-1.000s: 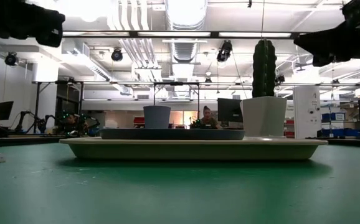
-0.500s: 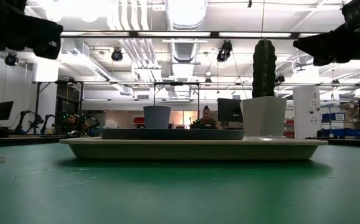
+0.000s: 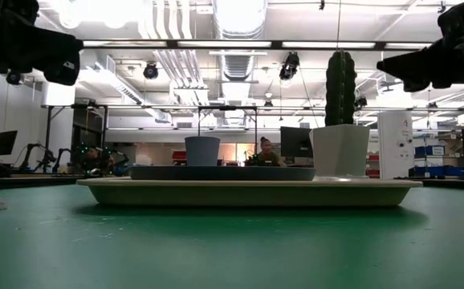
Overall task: Pick and place plate/cup/fork/spoon on tray
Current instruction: Return to Home Position
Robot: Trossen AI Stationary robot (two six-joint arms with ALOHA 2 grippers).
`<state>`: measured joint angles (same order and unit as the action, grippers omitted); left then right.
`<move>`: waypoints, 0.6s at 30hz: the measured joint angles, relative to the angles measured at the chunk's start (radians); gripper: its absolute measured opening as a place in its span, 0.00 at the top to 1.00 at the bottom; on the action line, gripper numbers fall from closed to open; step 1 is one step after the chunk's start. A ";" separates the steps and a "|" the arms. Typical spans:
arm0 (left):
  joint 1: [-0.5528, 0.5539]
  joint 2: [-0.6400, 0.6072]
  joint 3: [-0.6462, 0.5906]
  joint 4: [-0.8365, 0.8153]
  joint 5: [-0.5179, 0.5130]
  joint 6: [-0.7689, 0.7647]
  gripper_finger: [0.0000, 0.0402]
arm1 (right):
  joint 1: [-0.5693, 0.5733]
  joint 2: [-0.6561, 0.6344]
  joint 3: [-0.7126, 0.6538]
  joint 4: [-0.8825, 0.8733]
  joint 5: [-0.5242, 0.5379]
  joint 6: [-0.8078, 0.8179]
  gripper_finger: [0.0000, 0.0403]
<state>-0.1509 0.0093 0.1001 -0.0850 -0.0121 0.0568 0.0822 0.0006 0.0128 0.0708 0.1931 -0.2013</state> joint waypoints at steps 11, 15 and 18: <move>0.000 -0.002 -0.078 0.069 -0.003 -0.035 0.89 | -0.001 0.028 0.000 -0.028 0.035 0.060 0.84; 0.000 -0.001 -0.084 0.081 -0.005 -0.078 0.89 | -0.001 0.053 0.000 -0.028 0.040 0.059 0.84; 0.000 0.002 -0.090 0.096 -0.006 -0.114 0.89 | -0.001 0.068 0.000 -0.029 0.043 0.054 0.84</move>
<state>-0.1509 0.0113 0.0096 0.0110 -0.0181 -0.0571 0.0814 0.0681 0.0124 0.0422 0.2359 -0.1471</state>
